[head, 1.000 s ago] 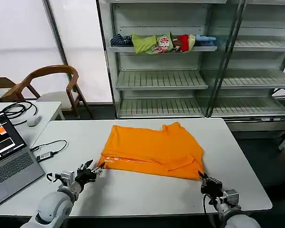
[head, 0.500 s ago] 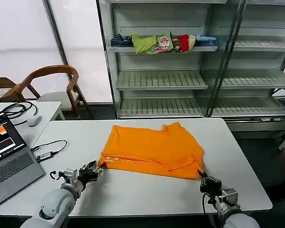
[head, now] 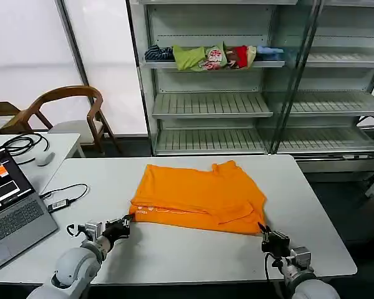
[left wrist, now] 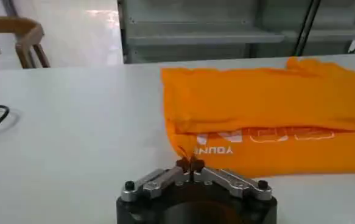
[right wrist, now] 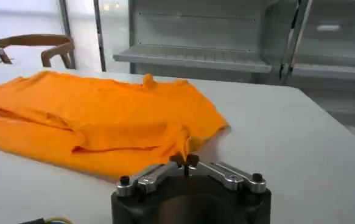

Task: Fold and organize the clothes.

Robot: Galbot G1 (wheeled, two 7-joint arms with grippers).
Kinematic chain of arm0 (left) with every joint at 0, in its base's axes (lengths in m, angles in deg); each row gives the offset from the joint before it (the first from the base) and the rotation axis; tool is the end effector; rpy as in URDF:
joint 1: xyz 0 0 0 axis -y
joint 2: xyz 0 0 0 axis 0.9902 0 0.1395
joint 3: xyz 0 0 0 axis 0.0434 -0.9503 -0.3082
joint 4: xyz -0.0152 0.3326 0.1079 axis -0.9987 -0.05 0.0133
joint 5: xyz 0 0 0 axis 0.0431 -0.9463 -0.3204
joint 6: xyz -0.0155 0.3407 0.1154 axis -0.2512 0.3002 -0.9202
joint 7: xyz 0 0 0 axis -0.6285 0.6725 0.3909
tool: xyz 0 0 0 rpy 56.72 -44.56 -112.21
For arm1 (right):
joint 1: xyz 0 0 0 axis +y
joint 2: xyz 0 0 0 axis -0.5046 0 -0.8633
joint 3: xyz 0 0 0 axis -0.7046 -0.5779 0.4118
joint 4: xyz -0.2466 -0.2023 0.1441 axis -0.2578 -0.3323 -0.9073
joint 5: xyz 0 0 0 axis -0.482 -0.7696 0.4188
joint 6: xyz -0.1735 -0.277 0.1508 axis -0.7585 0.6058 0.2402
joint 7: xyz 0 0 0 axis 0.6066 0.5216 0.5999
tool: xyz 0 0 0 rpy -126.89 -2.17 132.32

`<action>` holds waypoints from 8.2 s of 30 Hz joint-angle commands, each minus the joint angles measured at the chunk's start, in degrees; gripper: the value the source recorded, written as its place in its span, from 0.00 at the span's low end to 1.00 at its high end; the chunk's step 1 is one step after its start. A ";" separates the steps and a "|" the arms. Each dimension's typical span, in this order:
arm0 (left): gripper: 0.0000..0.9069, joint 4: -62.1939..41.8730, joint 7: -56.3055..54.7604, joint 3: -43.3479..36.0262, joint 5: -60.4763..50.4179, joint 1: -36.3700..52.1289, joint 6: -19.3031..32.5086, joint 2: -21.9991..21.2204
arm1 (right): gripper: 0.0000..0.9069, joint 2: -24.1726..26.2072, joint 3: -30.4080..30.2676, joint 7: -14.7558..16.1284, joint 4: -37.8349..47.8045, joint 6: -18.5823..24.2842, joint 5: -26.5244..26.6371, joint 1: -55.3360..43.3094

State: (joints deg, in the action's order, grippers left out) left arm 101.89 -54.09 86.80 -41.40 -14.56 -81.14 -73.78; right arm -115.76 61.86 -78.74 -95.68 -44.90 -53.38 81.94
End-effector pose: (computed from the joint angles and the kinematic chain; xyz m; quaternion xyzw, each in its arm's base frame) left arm 0.3115 0.0955 -0.3119 -0.1188 -0.9508 -0.0145 0.2858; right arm 0.2323 -0.0816 -0.3077 0.0896 -0.9766 0.0400 0.1912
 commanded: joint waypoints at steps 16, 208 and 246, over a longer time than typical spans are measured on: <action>0.01 18.70 0.43 15.27 0.37 -26.66 1.07 2.39 | 0.00 -0.14 3.19 1.45 -8.83 3.17 -3.87 15.72; 0.03 -6.20 6.77 0.25 6.69 8.78 3.26 3.80 | 0.00 -8.25 -13.63 -9.83 12.83 -14.48 9.32 -32.74; 0.03 6.09 8.08 7.09 6.44 -4.48 4.03 5.03 | 0.00 -6.37 -6.03 -6.78 -3.13 -12.74 5.54 -12.41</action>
State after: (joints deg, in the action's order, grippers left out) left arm 105.97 -46.08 93.03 -34.93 -16.42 -77.14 -68.75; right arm -122.21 55.07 -85.69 -96.22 -57.86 -47.30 66.28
